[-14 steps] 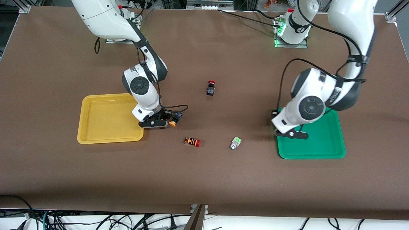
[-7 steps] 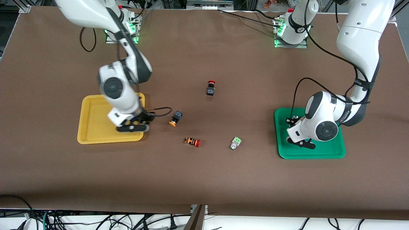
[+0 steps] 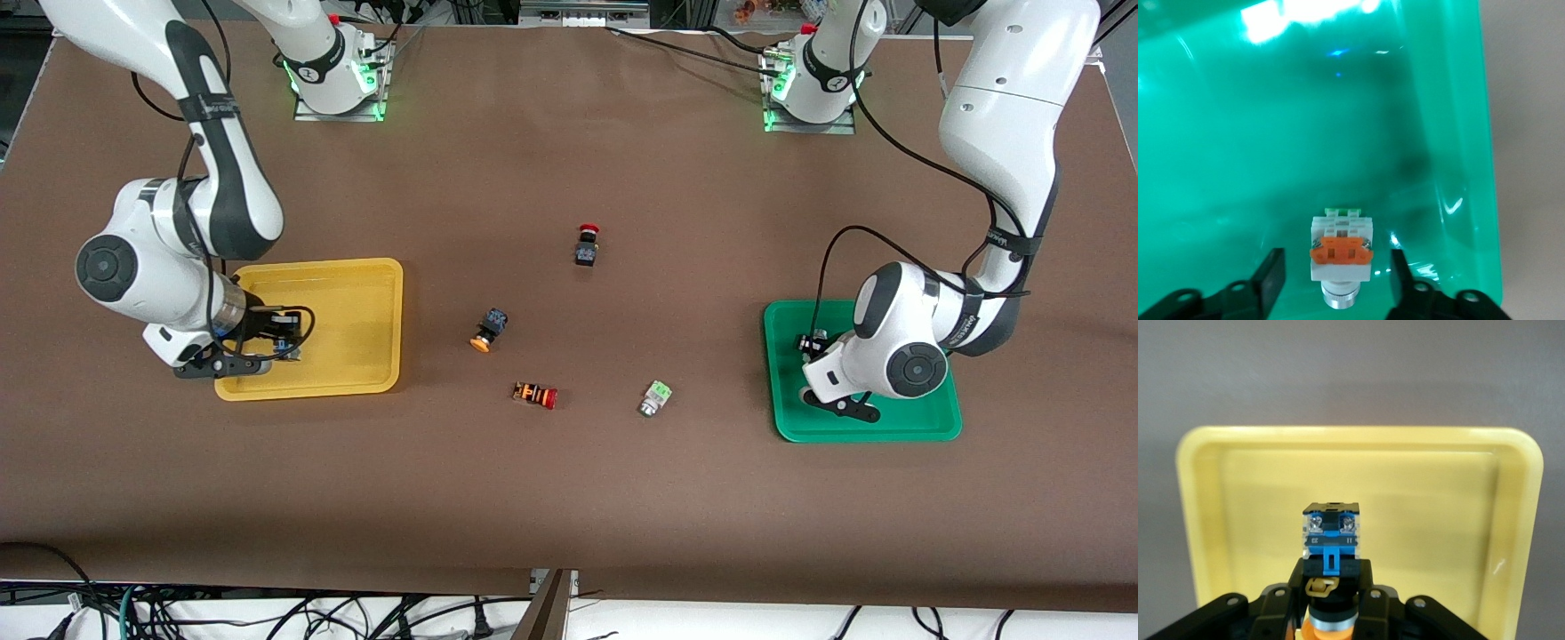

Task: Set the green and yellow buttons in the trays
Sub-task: 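Open both grippers and move them back toward the remaining buttons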

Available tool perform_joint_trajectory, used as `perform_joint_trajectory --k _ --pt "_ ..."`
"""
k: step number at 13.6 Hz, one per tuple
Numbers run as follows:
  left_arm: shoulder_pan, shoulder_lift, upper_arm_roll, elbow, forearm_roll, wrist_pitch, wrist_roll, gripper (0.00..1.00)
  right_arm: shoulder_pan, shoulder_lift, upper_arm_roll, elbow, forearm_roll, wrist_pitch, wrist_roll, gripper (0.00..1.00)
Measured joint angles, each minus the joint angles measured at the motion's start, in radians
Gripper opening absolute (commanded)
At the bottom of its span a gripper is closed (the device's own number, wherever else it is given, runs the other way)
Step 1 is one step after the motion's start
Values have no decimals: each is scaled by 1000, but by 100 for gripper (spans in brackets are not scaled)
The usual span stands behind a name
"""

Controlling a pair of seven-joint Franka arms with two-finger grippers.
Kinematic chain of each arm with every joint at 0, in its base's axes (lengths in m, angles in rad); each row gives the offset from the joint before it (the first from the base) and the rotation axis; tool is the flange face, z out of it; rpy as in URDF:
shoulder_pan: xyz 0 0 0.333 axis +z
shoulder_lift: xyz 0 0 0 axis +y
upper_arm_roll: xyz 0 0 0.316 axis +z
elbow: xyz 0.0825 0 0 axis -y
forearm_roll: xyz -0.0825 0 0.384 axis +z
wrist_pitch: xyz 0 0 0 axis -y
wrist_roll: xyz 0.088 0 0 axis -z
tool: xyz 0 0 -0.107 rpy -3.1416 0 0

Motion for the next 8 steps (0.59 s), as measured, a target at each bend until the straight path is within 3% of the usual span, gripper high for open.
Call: perform_joint_trajectory --k 2,3,4,6,8 --pt "-5 -16 -23 52 0 -6 0 100 -28 15 -3 -41 13 73 -46 5" --pt "-12 -23 -43 94 0 -27 0 100 -38 25 -3 -59 14 103 -56 20" --pt "-29 -26 -59 142 0 -47 0 100 -45 34 -3 -72 14 129 -61 46" --pt "-98 -24 -68 220 -2 -62 0 100 -56 52 -3 -87 14 152 -64 85" --pt "-173 3 -68 277 -16 -60 6 100 -64 56 -3 -95 14 153 -64 93"
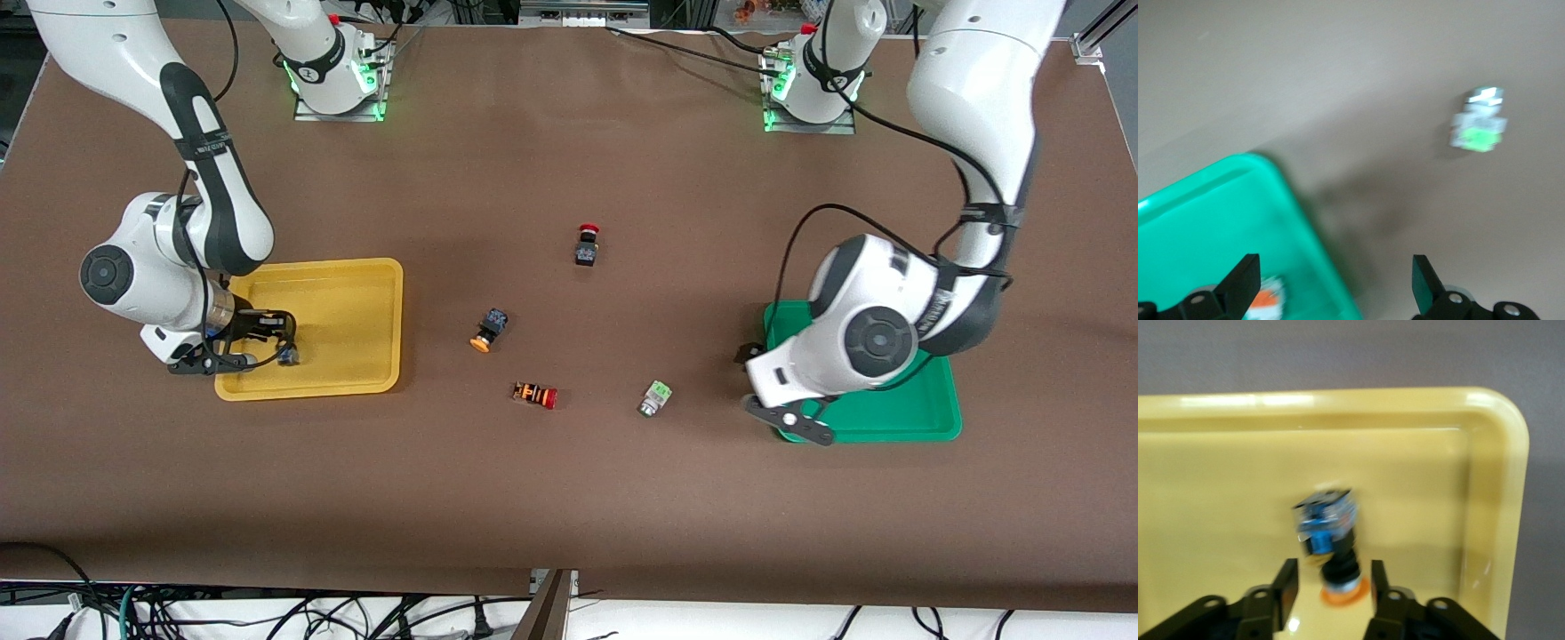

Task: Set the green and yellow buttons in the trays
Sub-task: 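Open both grippers and move them back toward the remaining buttons, then grasp the green and second yellow buttons with the left and right grippers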

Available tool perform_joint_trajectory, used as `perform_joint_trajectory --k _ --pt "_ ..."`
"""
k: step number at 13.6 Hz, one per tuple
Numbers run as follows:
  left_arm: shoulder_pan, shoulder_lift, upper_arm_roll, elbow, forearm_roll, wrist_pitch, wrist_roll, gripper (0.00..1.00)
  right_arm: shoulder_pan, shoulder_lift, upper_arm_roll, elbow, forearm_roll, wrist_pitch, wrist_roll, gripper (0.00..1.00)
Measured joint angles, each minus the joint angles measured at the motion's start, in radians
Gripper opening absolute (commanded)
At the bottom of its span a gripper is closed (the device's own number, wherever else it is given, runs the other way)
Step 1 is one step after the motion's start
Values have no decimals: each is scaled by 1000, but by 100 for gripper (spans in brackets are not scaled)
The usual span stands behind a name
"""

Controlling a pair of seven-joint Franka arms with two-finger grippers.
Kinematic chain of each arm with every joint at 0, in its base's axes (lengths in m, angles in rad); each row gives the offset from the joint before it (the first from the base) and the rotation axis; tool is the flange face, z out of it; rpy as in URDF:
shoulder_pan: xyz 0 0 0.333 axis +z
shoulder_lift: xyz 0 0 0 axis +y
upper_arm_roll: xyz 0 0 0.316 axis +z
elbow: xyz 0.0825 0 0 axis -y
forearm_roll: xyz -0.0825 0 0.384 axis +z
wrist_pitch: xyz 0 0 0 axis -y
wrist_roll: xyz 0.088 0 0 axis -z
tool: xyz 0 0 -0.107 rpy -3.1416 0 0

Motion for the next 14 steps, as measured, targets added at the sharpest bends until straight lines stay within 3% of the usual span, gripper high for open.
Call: perform_joint_trajectory --k 4,6,9,12,14 --pt "-103 82 2 30 -40 133 -7 100 -5 -13 5 -1 4 0 28 92" --pt "-124 140 3 30 -42 223 -44 100 -4 -32 43 5 5 0 122 92" --pt "-175 225 5 30 -42 359 -113 100 41 -47 105 35 5 0 341 91" --pt "-207 242 15 34 -40 390 -141 98 153 -46 110 77 -5 0 592 91" --pt "-205 242 26 41 -34 390 -141 100 216 -33 111 104 -74 0 769 91"
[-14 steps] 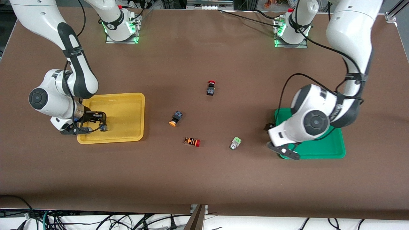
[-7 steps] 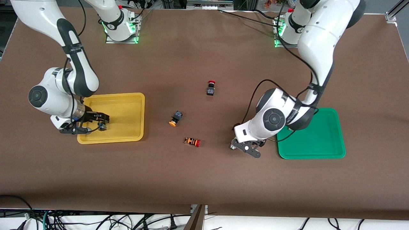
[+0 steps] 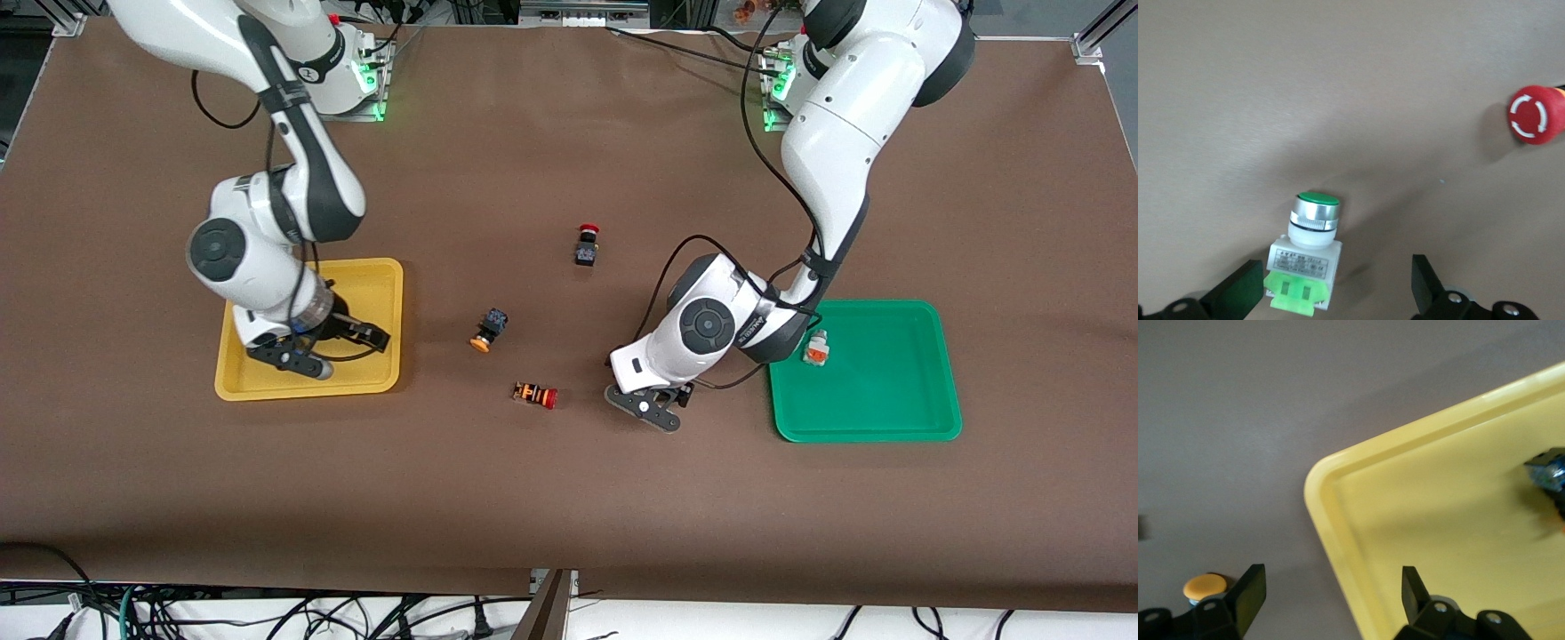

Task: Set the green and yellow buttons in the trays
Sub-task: 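Grasp the green and second yellow buttons with the left and right grippers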

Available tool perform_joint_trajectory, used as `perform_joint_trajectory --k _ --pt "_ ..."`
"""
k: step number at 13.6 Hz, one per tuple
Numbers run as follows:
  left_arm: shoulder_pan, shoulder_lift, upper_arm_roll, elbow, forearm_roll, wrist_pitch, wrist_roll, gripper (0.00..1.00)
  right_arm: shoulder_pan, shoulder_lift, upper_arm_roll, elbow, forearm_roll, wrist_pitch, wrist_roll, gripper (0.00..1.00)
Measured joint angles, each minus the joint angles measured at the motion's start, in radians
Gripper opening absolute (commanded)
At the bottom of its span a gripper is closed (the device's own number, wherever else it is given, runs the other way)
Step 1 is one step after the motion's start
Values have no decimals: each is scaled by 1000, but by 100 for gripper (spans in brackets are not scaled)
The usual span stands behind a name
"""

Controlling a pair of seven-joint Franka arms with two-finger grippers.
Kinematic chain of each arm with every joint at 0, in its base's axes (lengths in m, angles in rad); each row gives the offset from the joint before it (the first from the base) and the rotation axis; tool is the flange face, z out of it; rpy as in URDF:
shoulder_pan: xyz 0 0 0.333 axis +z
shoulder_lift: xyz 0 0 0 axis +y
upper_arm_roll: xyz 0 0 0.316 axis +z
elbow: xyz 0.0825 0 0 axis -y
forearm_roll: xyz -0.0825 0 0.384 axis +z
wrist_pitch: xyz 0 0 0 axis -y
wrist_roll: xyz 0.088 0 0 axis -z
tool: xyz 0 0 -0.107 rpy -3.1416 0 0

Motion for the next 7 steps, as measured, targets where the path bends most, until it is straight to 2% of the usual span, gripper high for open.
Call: perform_joint_trajectory --k 2,6,7 --pt "4 0 7 8 11 0 0 100 50 35 1 32 -64 0 169 91" --pt "5 -1 19 15 39 -3 0 100 165 148 2 125 -79 4 435 88" --pt "4 -1 26 14 43 -3 0 91 193 176 2 151 -87 4 499 87"
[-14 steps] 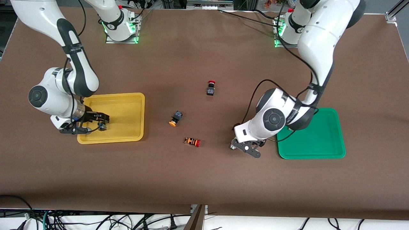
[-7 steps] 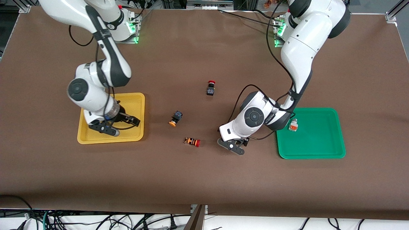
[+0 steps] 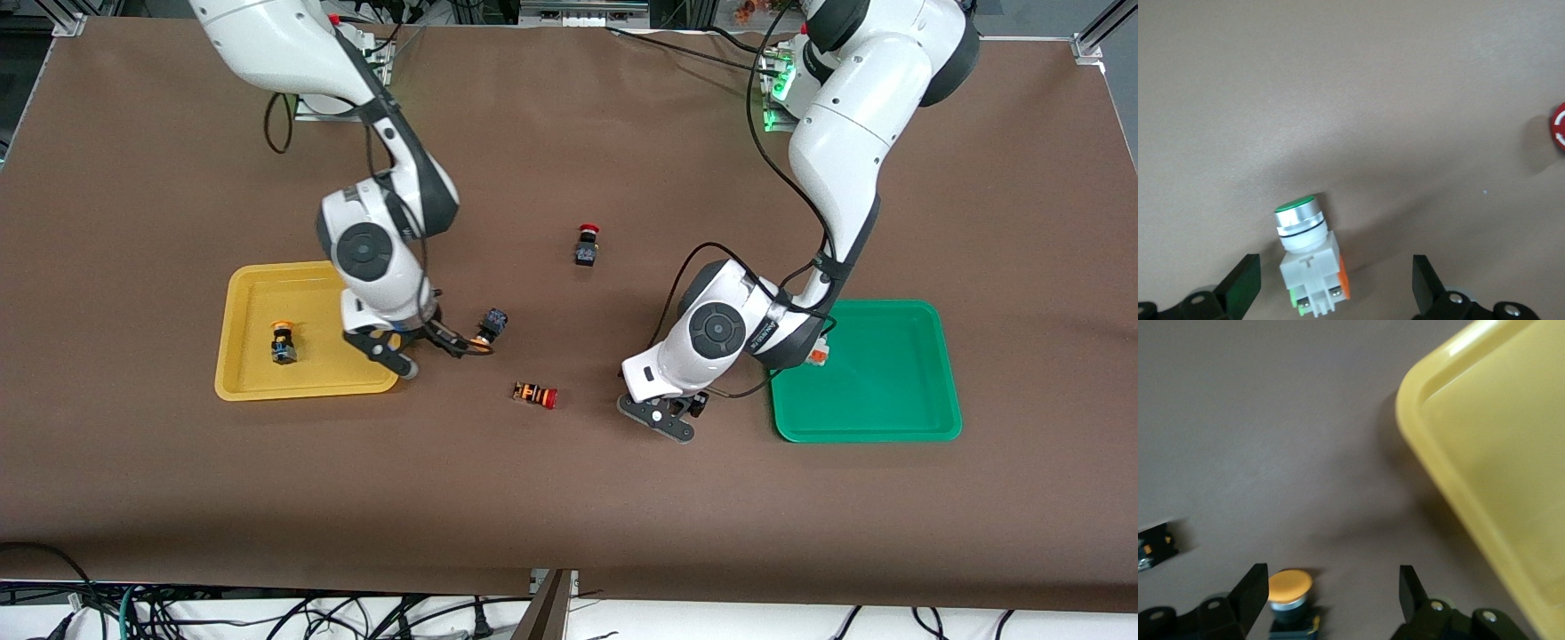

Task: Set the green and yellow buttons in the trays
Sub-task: 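Grasp the green and second yellow buttons with the left and right grippers, then carry the buttons to the green and yellow trays with both grippers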

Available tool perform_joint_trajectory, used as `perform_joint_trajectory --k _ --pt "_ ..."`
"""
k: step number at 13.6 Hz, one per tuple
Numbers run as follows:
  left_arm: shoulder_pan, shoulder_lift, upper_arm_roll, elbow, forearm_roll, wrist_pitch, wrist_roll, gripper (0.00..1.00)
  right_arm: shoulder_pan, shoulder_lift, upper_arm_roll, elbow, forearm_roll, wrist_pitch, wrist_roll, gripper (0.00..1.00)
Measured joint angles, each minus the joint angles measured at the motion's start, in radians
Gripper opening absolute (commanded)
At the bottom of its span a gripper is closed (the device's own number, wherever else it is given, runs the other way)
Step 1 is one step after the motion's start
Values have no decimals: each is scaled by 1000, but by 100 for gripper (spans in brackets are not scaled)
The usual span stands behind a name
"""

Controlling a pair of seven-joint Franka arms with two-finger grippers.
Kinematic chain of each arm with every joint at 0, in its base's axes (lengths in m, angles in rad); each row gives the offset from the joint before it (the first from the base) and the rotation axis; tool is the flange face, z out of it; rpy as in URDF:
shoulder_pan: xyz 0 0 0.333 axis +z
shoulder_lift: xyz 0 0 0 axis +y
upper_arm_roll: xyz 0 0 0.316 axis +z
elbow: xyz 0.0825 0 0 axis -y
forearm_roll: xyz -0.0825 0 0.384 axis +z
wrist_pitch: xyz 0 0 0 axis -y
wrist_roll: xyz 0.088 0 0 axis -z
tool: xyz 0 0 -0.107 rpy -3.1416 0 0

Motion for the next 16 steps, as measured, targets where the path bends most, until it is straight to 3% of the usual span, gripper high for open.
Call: perform_joint_trajectory --k 2,4,6,7,9,11,16 --pt "1 1 16 -2 32 0 1 62 39 42 -1 41 -18 0 103 87" --pt "0 3 21 -2 37 -1 1 43 67 69 -1 67 -29 0 163 87" --pt "-5 3 21 -3 37 -1 1 11 89 94 -1 88 -34 0 198 87" --pt "-7 3 21 -3 37 -1 1 2 95 106 -1 95 -35 0 205 87" --pt "-6 3 21 -2 37 -1 1 1 99 122 -1 99 -40 0 207 86" --pt "3 -10 23 6 37 -29 1 1 101 135 -1 99 -48 0 207 74" --pt "107 -165 27 30 39 -354 53 2 107 155 -2 100 -90 8 208 3"
